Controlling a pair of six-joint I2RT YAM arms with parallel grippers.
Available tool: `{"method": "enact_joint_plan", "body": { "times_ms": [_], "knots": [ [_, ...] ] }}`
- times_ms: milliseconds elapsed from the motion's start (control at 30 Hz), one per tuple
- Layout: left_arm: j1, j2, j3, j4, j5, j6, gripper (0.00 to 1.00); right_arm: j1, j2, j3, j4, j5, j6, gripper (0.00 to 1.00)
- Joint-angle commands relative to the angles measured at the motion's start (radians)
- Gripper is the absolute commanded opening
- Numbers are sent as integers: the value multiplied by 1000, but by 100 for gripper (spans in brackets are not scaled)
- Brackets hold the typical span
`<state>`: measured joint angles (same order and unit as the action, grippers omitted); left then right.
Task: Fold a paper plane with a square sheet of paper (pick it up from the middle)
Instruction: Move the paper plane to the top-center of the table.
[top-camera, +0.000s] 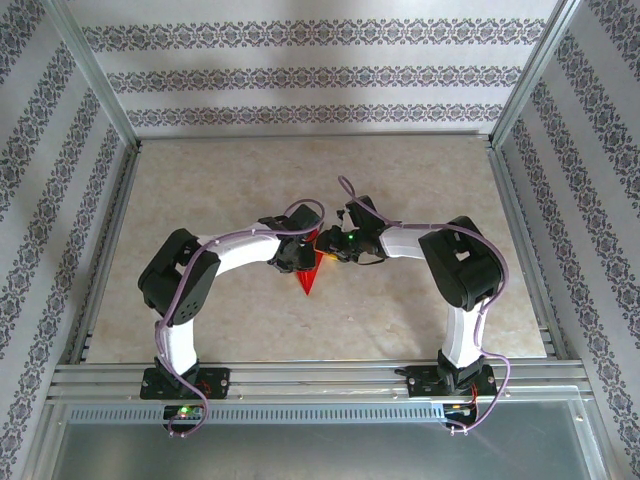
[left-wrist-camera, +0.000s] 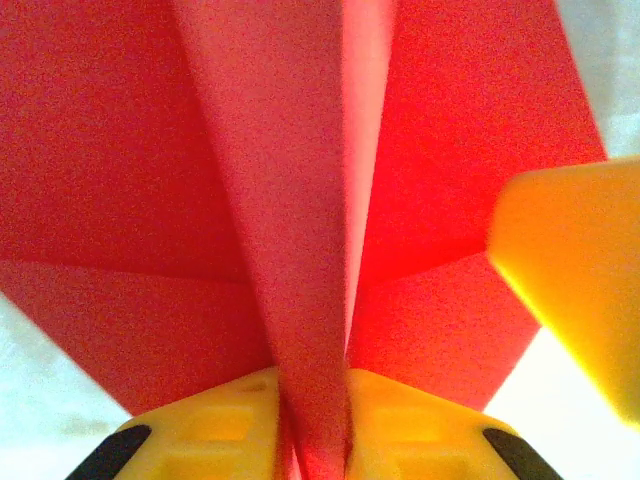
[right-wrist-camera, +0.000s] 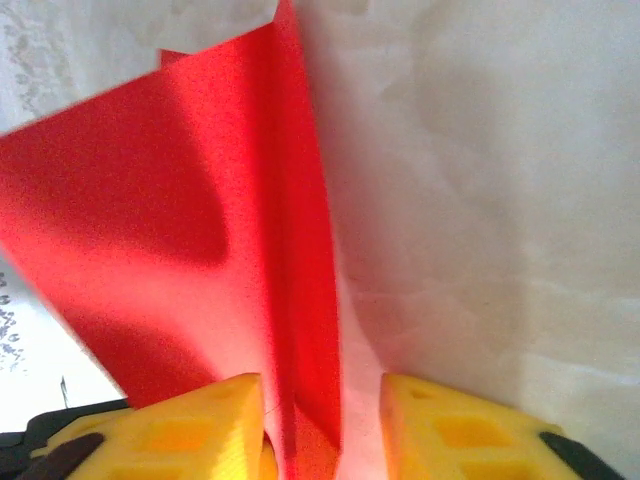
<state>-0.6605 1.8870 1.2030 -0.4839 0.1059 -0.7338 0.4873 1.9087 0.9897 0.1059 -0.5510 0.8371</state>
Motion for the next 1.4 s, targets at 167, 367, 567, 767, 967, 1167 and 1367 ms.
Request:
{"method": "enact_joint_plan", "body": {
  "times_ms": [167,367,567,767,967,1167,1367],
  "knots": [
    [-11,38,45,-77,-33,-9,18,-32,-141,-54,-44,119,-26,49],
    [-11,14,56,-97,-48,-6,16,-50,-254,-97,-97,228,-74,64],
    [-11,-22,49,-95,-38,-10,24,-58,-292,-95,-136,259,-107,67],
    [-11,1,61,-113,-46,0,24,-57,-266,-91,-132,240,-98,67],
    [-10,10,81,-139,-65,14,12,-58,-277,-98,-135,253,-105,69],
    [3,-22,101,-162,-94,45,3,-74,-350,-107,-178,319,-158,76],
    [59,-17,196,-180,-123,128,2,-116,-458,-142,-203,395,-229,87]
  ]
}}
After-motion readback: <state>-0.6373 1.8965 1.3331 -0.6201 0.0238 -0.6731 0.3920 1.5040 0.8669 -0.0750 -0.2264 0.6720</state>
